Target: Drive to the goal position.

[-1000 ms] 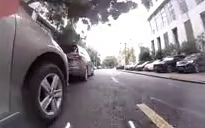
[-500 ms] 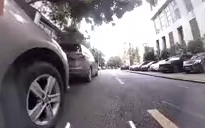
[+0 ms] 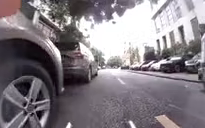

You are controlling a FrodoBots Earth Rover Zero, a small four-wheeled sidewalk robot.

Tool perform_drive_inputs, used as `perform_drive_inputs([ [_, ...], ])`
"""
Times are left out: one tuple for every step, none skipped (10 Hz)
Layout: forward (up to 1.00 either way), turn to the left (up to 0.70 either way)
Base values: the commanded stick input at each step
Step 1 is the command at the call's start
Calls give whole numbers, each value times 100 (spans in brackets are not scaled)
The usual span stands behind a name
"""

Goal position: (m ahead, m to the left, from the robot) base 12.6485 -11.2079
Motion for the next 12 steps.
perform_drive_inputs([
  [45,-17],
  [45,-27],
  [45,-27],
  [45,0],
  [45,0],
  [45,0],
  [45,0],
  [45,0],
  [45,0],
  [45,0],
  [45,0],
  [45,0],
])
